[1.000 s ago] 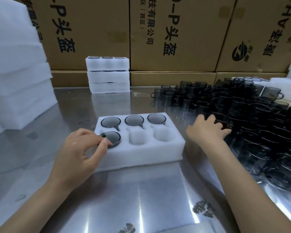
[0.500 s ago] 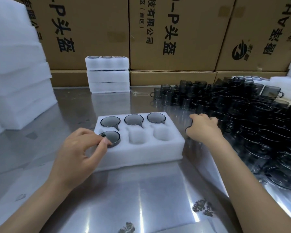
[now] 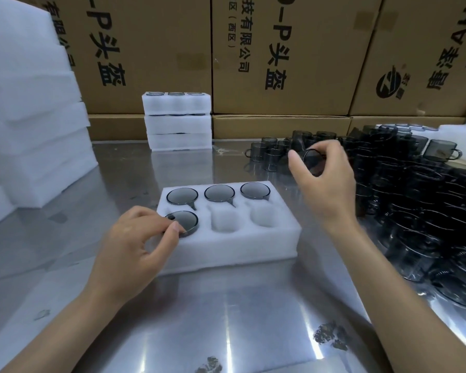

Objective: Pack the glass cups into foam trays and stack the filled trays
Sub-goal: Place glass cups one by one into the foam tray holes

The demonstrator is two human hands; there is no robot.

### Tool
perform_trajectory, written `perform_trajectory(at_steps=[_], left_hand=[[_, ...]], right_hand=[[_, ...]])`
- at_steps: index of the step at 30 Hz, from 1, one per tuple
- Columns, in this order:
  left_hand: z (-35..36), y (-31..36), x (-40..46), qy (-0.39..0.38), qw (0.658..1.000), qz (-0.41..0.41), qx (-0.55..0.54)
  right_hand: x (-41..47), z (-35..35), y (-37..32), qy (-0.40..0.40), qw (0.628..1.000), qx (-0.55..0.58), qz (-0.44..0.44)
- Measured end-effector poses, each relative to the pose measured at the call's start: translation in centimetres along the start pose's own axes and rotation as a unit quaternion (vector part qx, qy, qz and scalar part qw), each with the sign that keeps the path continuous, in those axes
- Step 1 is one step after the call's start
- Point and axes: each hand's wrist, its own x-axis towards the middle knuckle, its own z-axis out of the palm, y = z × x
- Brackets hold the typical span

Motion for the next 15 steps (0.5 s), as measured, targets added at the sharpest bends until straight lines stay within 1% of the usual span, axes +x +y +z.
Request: perform_trajectory(at_steps=[1, 3, 5, 7, 11, 15], left_hand=[[0.0, 0.0, 0.0, 0.001, 1.0, -0.002, -0.002], [0.1, -0.1, -0.1, 0.001, 1.0, -0.006, -0.009], [0.2, 0.0, -0.2, -0.001, 1.0, -0.01, -0.013], [0.3, 0.1, -0.2, -0.005, 1.0, -0.007, -0.008], [0.2, 0.3, 0.0, -0.005, 1.0, 0.004, -0.003], [0.3, 0.3, 0.0, -0.005, 1.0, 0.003, -0.001]], right_hand=[[-0.5, 0.2, -1.0, -0.005, 0.999, 0.039, -0.025], [-1.9, 0.9, -2.7, -0.039, 0.995, 0.053, -0.081], [-3.3, 2.0, -3.9, -0.08, 0.987, 0.024, -0.141], [-4.3, 3.1, -4.8, -0.111, 0.979, -0.023, -0.17], [-5.6, 4.7, -5.2, -0.159, 0.962, -0.121, -0.185], [-6.2, 5.4, -5.1, -0.204, 0.955, -0.143, -0.16]])
